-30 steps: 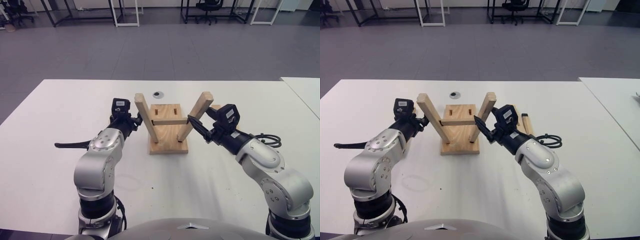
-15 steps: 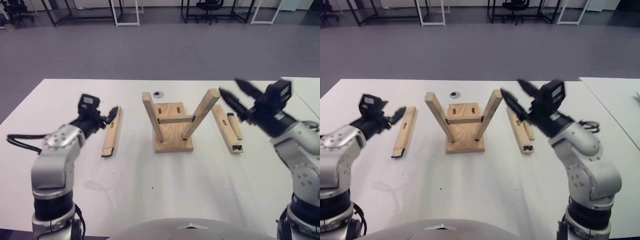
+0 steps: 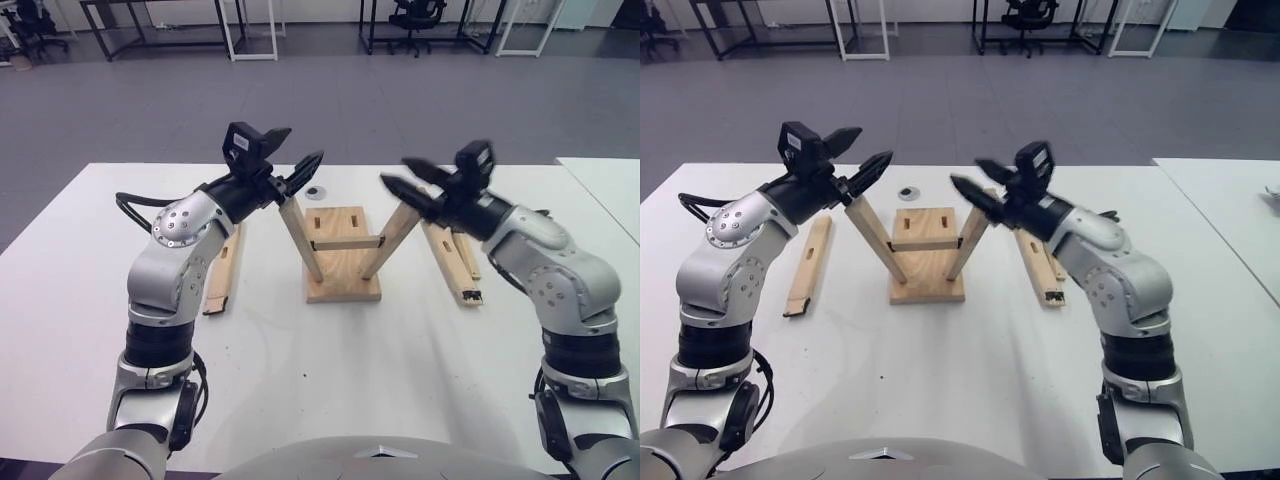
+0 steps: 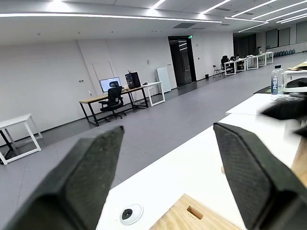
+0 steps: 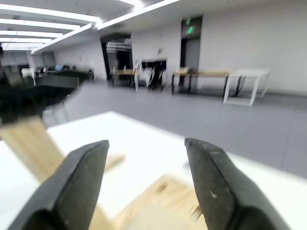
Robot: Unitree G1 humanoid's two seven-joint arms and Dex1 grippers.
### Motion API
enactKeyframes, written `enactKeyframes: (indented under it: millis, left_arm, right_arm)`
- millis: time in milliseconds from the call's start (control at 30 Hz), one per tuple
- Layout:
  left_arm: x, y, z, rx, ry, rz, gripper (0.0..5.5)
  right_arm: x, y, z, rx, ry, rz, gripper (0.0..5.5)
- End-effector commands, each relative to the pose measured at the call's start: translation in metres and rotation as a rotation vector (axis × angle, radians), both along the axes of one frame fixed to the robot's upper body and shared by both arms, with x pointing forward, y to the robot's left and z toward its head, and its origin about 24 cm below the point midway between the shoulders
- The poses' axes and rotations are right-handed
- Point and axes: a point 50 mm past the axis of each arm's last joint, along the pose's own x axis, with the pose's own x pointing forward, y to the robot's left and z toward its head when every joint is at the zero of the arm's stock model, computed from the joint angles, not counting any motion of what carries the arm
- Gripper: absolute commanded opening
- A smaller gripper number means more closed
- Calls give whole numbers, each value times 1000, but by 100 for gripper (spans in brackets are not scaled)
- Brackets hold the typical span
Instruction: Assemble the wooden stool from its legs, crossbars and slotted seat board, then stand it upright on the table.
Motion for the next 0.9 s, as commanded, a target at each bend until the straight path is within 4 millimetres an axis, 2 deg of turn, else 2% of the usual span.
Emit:
enactKeyframes:
  millis: [33, 133, 233, 267, 333, 400, 467, 500, 567, 600, 633, 667, 767, 900]
  left_arm:
    - [10, -8, 16, -75, 64, -64, 343]
    - [13, 0, 64, -205, -37, -74, 343]
    - [11, 11, 90, -271, -96, -51, 343]
    - [9, 13, 95, -276, -110, -44, 343]
    - [2, 11, 105, -297, -136, -54, 343]
    - [-4, 1, 99, -284, -116, -90, 343]
    - [0, -17, 65, -261, -2, -100, 343]
    - [4, -27, 38, -229, 82, -97, 343]
    - [12, -38, -40, -66, 264, -32, 343]
    - [12, -38, -67, 7, 310, -8, 343]
    - [12, -37, -76, 38, 312, -1, 343]
    - [15, -37, -71, 29, 283, 4, 343]
    - [25, -33, -37, -12, 162, 3, 343]
    - [22, -23, 26, -166, 26, -44, 343]
  right_arm:
    - [7, -1, 51, 229, -86, 5, 295]
    - [7, -17, 97, 401, -167, 24, 295]
    - [2, -26, 127, 451, -229, 78, 295]
    - [3, -27, 130, 425, -238, 74, 295]
    - [19, -26, 120, 330, -182, -2, 295]
    - [34, -23, 93, 220, -70, -72, 295]
    - [44, -15, 59, 147, 51, -98, 295]
    - [44, -9, 38, 128, 110, -89, 295]
    - [32, 2, -2, 95, 210, -48, 295]
    - [27, 6, -11, 93, 225, -37, 295]
    - [25, 8, -10, 114, 212, -32, 295]
    - [27, 8, -1, 153, 188, -36, 295]
    - [30, 7, 26, 251, 124, -30, 295]
    - [37, -3, 78, 443, 21, -37, 295]
